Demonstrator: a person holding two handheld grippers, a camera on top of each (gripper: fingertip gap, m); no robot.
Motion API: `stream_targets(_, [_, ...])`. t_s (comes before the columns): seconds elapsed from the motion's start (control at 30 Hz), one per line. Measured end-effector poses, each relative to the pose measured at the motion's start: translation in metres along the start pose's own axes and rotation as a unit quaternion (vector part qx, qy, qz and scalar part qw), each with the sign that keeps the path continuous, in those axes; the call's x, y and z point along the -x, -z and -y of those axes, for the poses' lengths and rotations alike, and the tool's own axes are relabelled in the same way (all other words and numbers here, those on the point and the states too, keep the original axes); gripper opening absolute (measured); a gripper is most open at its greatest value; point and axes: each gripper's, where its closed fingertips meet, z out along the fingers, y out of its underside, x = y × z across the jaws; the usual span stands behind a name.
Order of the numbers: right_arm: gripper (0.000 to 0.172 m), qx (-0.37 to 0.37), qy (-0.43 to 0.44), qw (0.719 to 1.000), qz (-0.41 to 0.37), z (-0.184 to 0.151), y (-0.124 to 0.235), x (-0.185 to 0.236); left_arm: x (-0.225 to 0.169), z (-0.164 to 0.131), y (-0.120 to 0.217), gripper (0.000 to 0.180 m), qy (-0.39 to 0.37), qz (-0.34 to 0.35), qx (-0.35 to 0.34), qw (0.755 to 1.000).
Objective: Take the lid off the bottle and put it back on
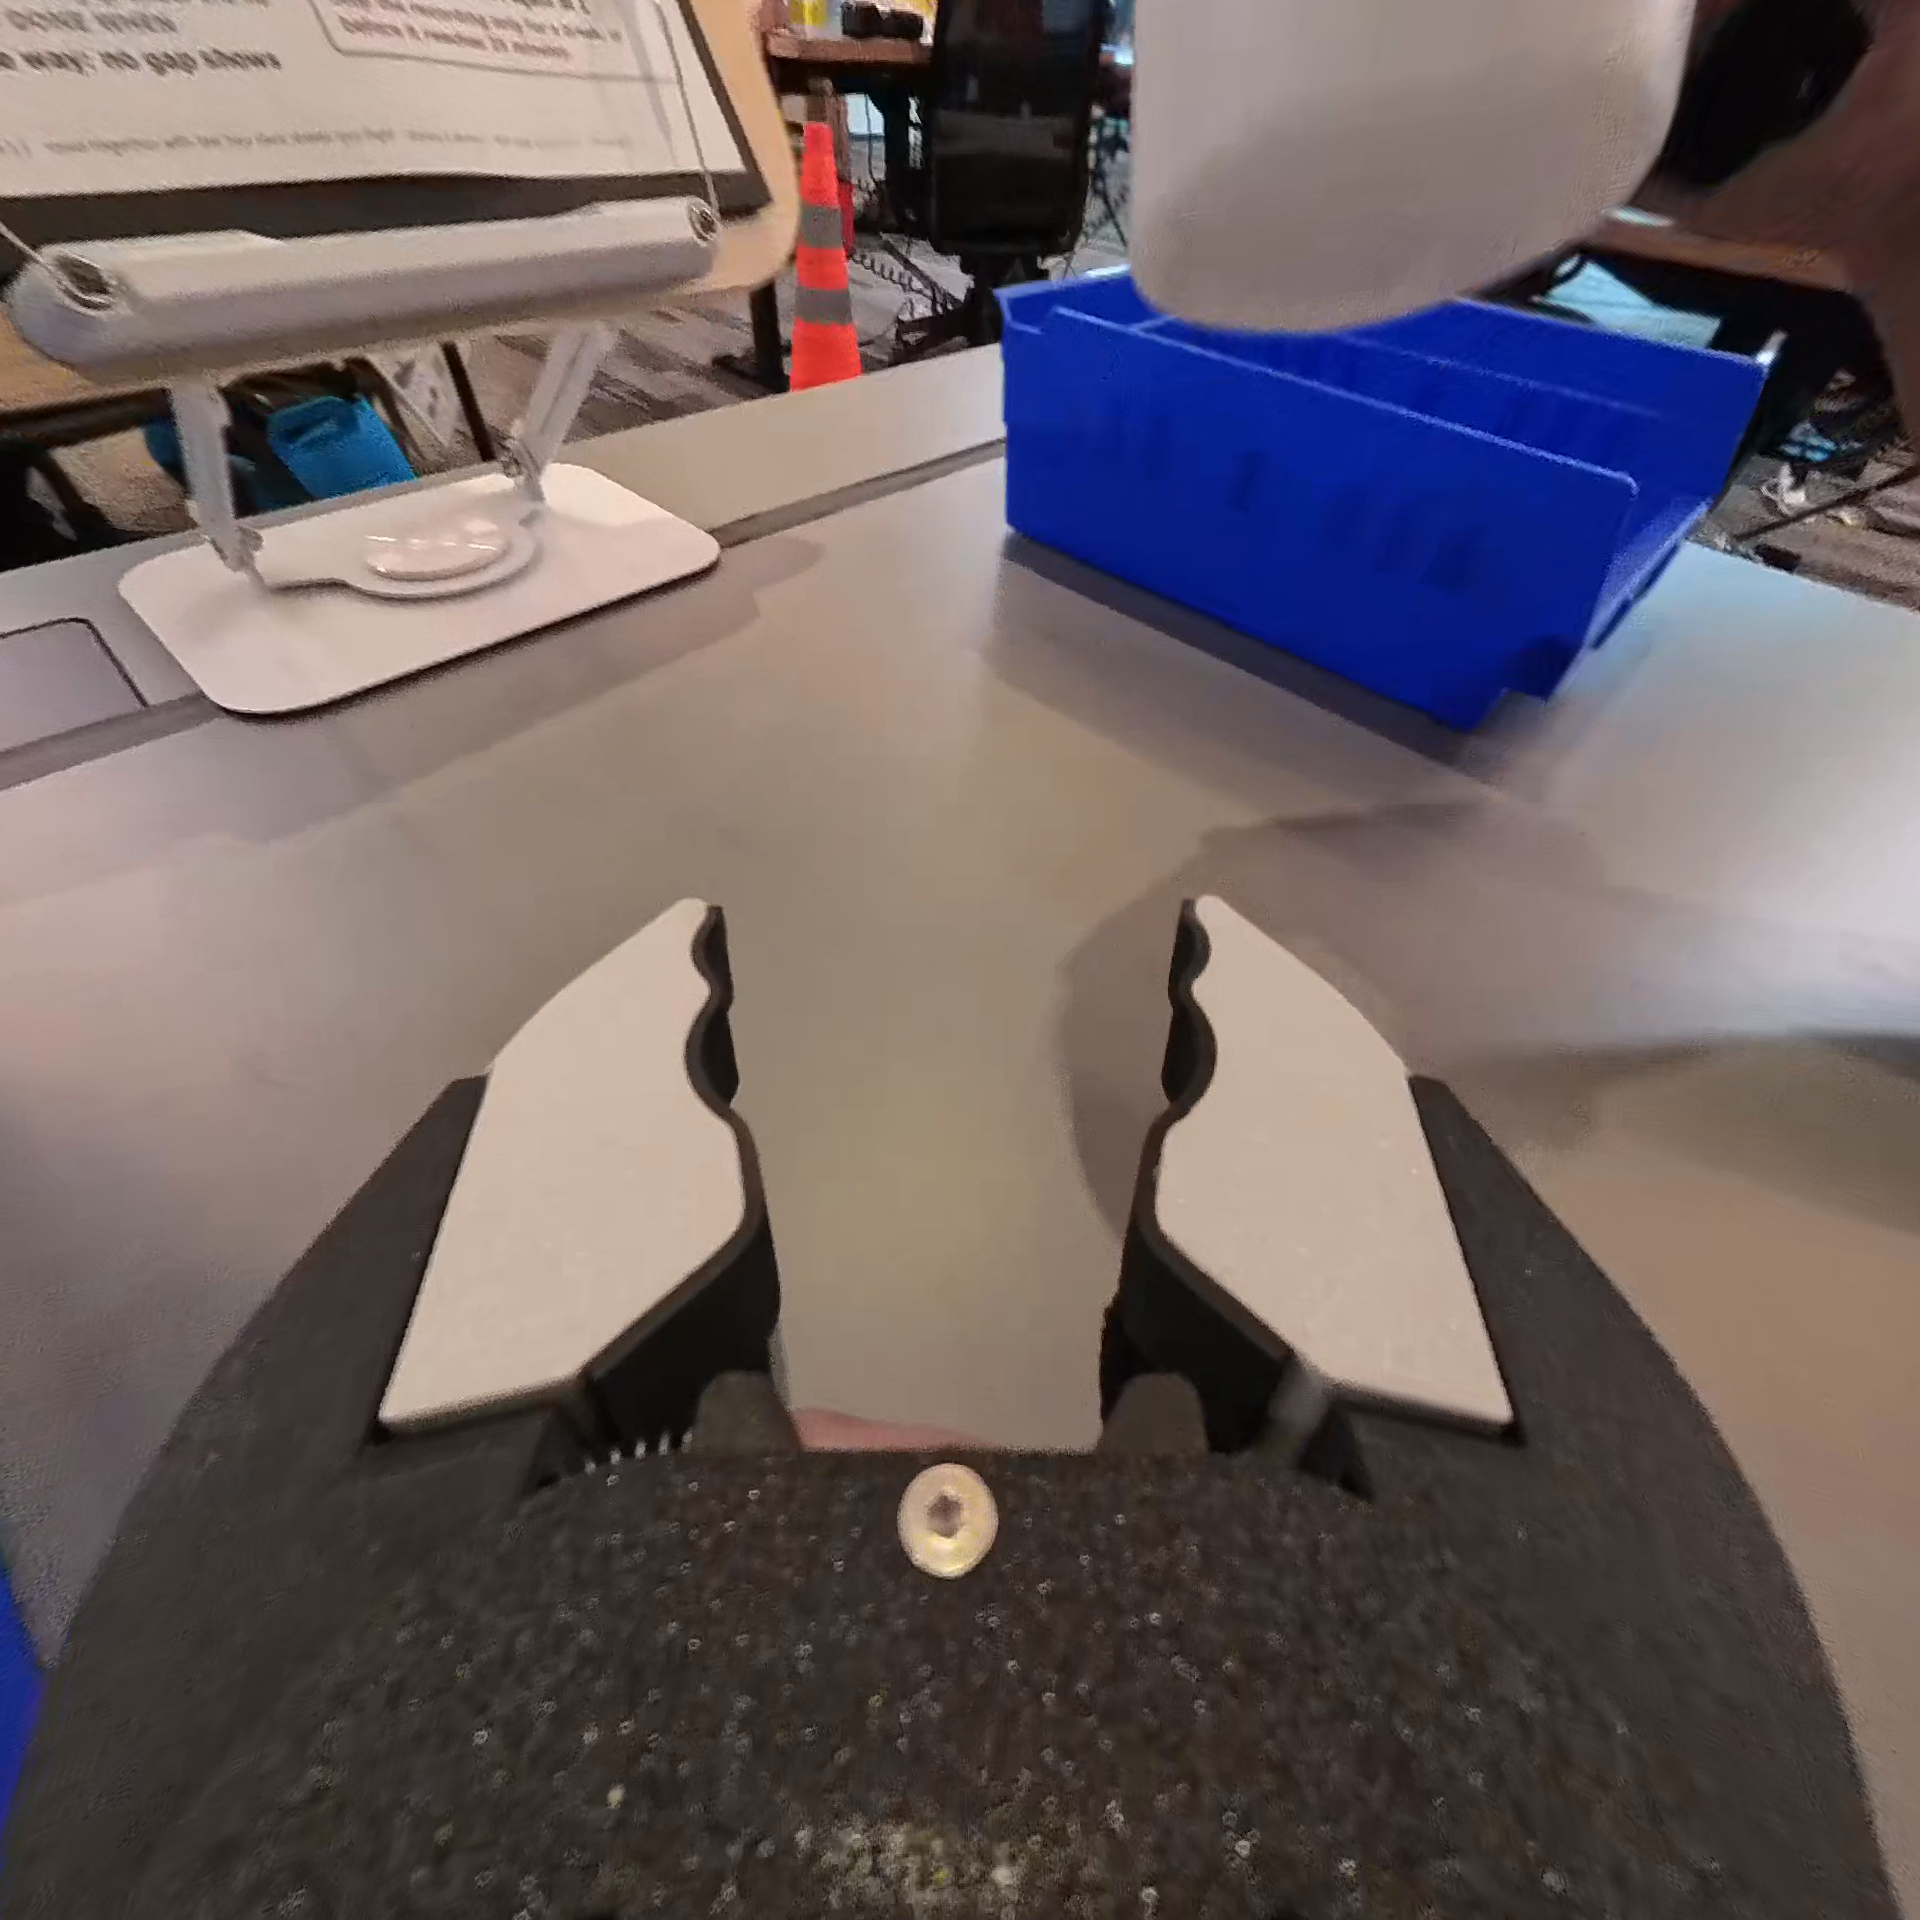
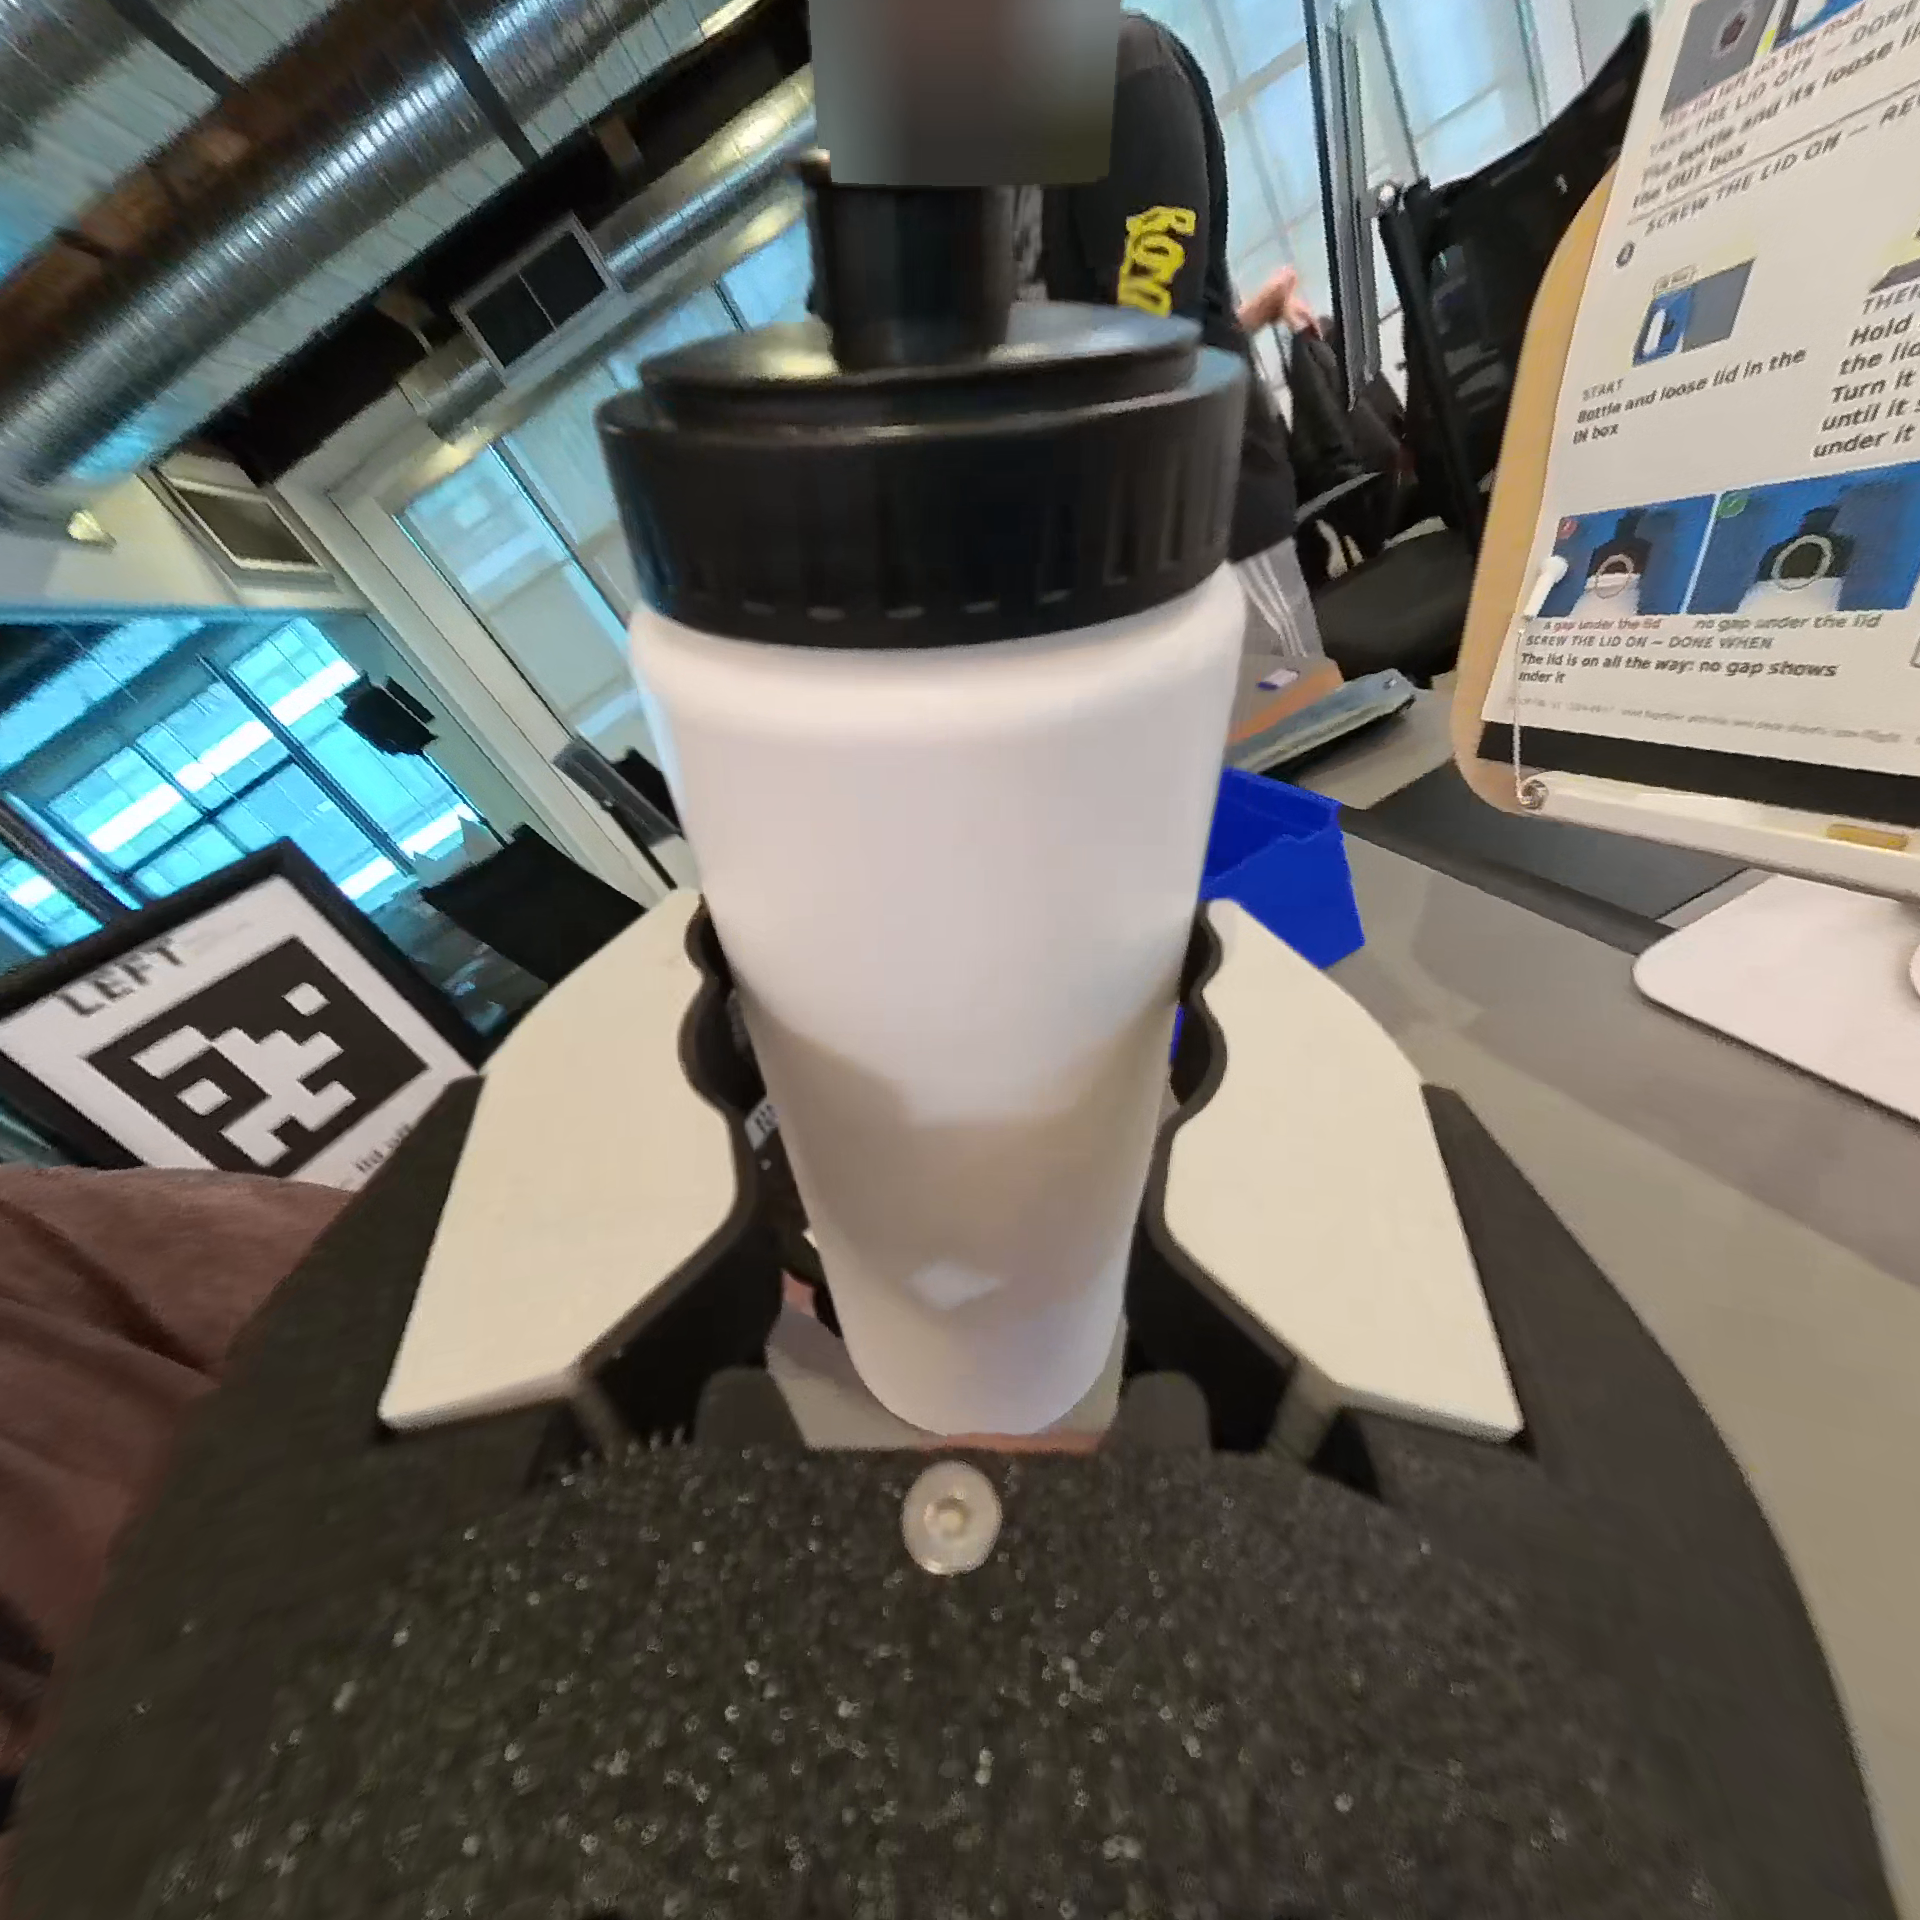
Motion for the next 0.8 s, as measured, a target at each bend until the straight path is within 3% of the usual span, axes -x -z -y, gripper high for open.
stream_targets(0.27, [0.083,-0.009,0.019,1.0,0.016,0.011,0.012,0.017,-0.015,-0.008,-0.004,0.078,-0.021,-0.011,0.019,1.0])
stream_targets(0.47, [0.084,0.018,0.023,0.999,-0.032,0.0,0.002,0.001,-0.019,-0.011,-0.005,0.08,0.0,-0.039,0.024,0.999])
stream_targets(0.63, [0.083,0.071,0.053,0.987,-0.132,-0.022,-0.02,-0.022,-0.025,-0.012,-0.006,0.083,0.017,-0.061,0.027,0.998])
stream_targets(0.8, [0.083,0.109,0.075,0.978,-0.16,-0.043,-0.043,-0.028,-0.027,-0.015,-0.006,0.083,0.025,-0.067,0.036,0.997])
